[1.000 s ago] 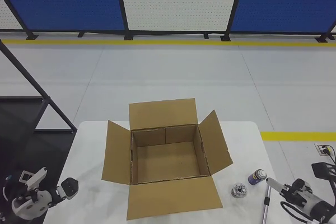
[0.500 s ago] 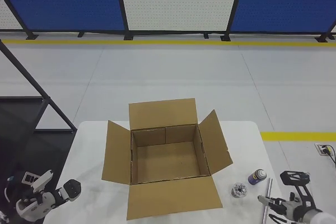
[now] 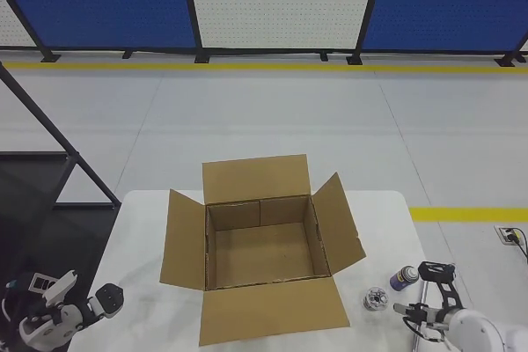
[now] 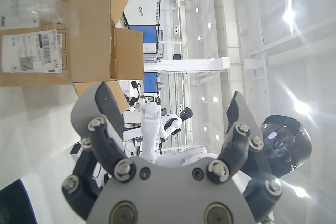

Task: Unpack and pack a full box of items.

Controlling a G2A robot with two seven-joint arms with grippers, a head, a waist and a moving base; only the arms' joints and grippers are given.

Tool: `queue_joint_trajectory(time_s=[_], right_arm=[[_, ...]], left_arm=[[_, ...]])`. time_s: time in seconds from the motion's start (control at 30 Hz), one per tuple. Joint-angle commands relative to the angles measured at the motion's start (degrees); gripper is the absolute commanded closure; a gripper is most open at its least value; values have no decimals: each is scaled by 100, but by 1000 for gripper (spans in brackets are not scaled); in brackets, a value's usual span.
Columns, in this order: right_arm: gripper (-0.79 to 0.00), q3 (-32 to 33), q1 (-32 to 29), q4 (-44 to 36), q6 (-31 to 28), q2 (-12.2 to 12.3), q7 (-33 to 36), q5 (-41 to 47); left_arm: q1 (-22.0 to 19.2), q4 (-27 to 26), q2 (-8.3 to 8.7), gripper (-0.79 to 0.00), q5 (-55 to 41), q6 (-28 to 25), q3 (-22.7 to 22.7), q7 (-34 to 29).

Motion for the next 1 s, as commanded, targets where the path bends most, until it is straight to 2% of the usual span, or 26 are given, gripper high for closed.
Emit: queue_joint_trajectory(time_s=[0.0,0.2,0.43,0.5,0.57,0.6,0.63,0.77,0.83,0.97], right_arm=[[-785,0,0,0,0,0,-1,0],[-785,-112,-40,166,56,-3,-311,-224],[-785,-216,425,984,215,7,-204,-311],[-686,-233,503,1106,209,11,-192,-309],[-526,-232,551,1192,229,14,-208,-302],[-413,-225,568,1231,268,15,-229,-308],[-363,-234,579,1257,277,15,-240,-303],[-305,-220,596,1331,280,24,-250,-271],[-246,-217,583,1334,266,29,-260,-270],[-234,-205,510,1265,239,40,-253,-281]], left_arm=[[0,0,0,-785,0,0,0,0],[0,0,0,-785,0,0,0,0],[0,0,0,-785,0,0,0,0],[0,0,0,-785,0,0,0,0],[0,0,0,-785,0,0,0,0],[0,0,0,-785,0,0,0,0],[0,0,0,-785,0,0,0,0],[0,0,0,-785,0,0,0,0],[0,0,0,-785,0,0,0,0],[0,0,0,-785,0,0,0,0]])
